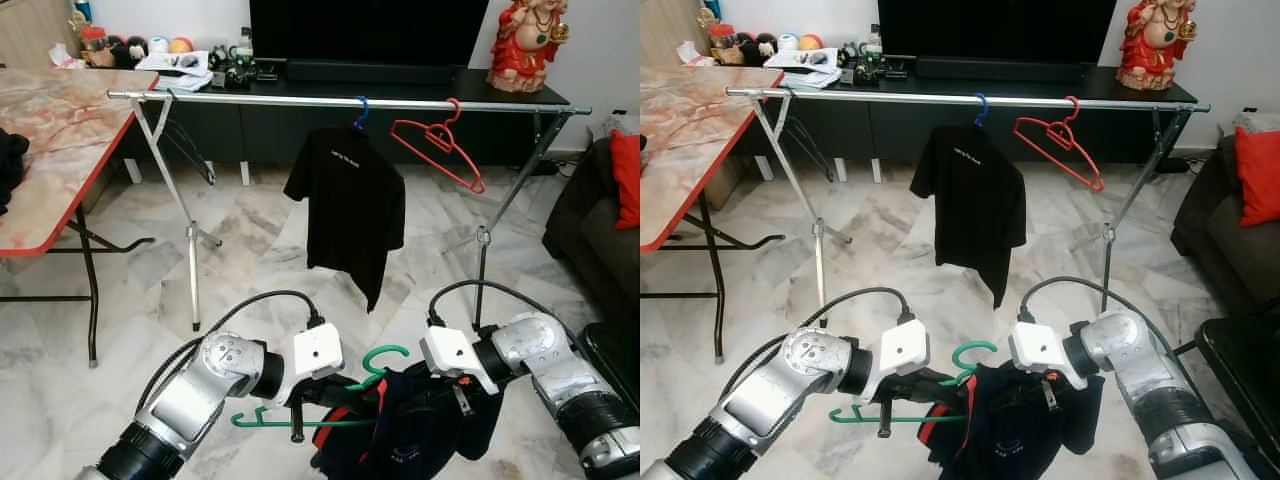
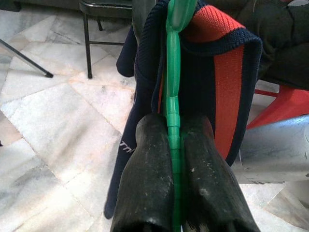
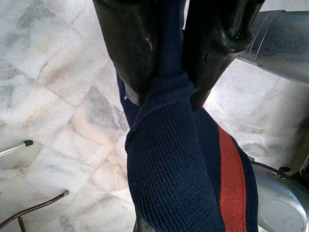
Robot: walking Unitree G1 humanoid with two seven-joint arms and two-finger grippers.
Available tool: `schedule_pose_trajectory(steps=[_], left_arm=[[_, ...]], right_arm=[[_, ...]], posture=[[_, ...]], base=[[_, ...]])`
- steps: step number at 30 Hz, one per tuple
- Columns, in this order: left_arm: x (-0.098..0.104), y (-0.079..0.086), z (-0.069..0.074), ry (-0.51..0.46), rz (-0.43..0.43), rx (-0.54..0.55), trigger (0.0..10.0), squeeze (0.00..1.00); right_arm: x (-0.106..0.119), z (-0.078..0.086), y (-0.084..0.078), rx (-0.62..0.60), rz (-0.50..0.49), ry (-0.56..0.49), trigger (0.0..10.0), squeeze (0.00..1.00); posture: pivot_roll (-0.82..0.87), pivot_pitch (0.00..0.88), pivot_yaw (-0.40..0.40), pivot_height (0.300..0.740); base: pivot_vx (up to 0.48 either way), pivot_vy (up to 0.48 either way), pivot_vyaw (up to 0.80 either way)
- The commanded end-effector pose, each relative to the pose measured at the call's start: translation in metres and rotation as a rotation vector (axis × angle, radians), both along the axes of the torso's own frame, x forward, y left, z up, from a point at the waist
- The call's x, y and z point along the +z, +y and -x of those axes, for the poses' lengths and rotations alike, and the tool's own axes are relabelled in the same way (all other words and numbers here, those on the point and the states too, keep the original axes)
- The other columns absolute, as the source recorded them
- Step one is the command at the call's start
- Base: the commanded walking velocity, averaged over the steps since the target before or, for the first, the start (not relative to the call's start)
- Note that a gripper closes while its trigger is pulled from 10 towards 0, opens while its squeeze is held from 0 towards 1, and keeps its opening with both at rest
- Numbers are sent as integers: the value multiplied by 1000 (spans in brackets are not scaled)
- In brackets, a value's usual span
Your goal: Hang hanger
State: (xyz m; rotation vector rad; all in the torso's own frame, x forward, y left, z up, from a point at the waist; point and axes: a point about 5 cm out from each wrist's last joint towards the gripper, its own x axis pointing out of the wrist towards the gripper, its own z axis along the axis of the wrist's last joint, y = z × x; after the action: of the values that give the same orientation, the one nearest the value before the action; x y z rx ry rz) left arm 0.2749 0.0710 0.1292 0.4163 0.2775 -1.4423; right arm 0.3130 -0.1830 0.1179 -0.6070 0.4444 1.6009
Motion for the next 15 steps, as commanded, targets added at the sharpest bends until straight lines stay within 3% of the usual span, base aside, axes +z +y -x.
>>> schedule_pose_trajectory(steps=[1,15], left_arm=[[17,-8,-3,-76,41,-31,10000,0],[19,-8,-6,-104,34,-27,10000,0]], right_arm=[[-3,2,3,31,5,24,0,0],[-5,4,4,43,15,45,0,0]], posture=[[-27,86,-75,740],[-28,62,-71,740]], base=[[0,0,0],[0,0,0]])
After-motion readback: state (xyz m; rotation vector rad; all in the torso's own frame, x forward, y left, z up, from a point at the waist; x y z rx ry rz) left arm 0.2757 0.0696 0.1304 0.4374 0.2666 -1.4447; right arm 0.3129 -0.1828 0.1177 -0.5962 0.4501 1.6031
